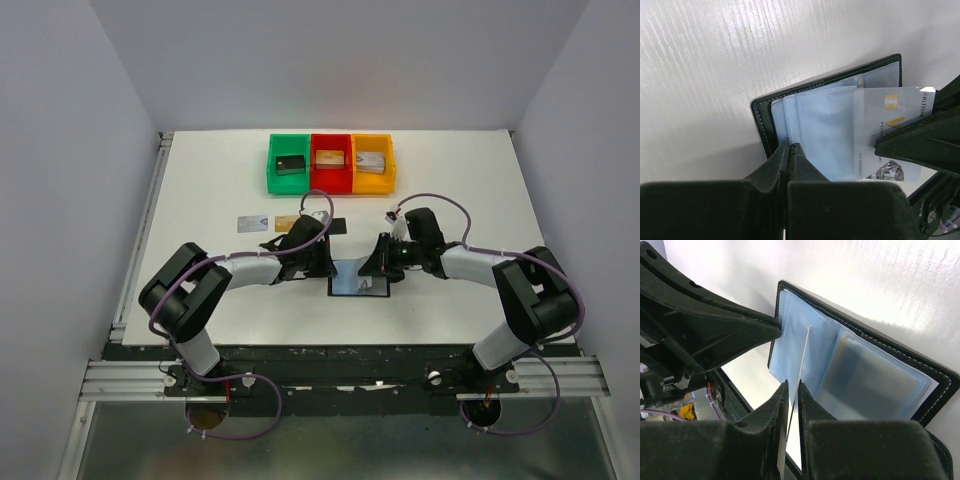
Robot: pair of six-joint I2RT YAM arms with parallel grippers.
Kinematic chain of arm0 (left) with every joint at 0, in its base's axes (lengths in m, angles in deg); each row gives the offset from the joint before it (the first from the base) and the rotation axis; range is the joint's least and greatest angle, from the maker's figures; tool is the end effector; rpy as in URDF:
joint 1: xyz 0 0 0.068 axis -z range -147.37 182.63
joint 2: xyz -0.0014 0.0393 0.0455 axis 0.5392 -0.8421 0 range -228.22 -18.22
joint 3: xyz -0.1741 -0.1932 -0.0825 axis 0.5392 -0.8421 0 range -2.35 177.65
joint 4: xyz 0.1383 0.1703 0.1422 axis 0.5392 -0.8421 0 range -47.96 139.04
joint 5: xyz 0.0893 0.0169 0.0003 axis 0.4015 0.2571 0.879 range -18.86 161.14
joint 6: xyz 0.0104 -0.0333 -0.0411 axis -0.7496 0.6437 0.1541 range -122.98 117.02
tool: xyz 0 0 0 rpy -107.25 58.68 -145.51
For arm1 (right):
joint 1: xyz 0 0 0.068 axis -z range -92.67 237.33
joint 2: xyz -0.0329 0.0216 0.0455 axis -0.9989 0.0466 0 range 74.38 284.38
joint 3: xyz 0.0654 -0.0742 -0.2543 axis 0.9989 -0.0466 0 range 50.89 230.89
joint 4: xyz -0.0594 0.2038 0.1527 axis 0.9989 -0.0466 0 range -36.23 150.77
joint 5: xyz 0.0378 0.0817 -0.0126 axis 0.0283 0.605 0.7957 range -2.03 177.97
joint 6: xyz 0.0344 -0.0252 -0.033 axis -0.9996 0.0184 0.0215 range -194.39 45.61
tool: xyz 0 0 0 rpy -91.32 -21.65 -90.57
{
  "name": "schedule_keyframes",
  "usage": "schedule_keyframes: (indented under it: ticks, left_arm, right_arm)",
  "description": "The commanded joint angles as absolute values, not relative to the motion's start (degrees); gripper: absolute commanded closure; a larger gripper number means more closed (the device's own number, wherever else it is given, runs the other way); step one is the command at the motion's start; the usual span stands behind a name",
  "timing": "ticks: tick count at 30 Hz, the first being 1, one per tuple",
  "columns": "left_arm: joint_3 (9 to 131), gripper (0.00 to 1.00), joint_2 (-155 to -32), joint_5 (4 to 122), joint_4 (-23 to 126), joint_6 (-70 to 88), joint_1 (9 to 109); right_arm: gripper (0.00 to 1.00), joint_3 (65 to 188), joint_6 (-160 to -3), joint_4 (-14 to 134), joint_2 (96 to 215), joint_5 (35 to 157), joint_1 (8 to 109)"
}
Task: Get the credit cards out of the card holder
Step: Remove the credit card from the card holder.
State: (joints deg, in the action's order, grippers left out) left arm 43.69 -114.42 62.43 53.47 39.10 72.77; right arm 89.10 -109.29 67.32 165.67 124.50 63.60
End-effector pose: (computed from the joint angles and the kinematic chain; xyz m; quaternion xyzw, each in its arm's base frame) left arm 0.2470 -0.2154 0.1481 0.0129 0.9240 -0.3000 0.2368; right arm 0.2585 0.1367 0.1432 -0.0297 0.8892 0.4260 0.1641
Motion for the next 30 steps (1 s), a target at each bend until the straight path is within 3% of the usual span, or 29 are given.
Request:
schedule_keyframes:
  ticks: [1,13,23,25,28,30]
  left_arm:
    - [41.1,1.0,-115.2,66.5,47.3,38.3,72.5]
    - [40.5,1.0,-113.4,67.7,46.6,37.4,73.7]
    - [40.5,1.0,-109.9,67.7,46.6,34.2,77.4]
    - [40.5,0.89,-108.7,66.5,47.7,33.2,78.2]
    - [41.1,0.59,-106.1,67.4,47.1,32.0,79.4]
    - [41.6,0.46,-103.7,68.9,45.8,31.7,79.7]
  right_arm:
    - [0.81,88.2,-108.1,66.1,164.0,123.2,64.2]
    - [0.99,86.5,-106.1,61.3,161.0,118.5,65.9]
    - [1.0,87.4,-101.1,48.9,150.0,110.9,67.1]
    - [1.0,88.3,-99.8,46.1,146.6,109.3,67.1]
    - [1.0,89.8,-98.0,41.8,142.9,107.0,67.0]
    - [1.0,90.9,-97.0,39.3,140.7,106.2,67.0]
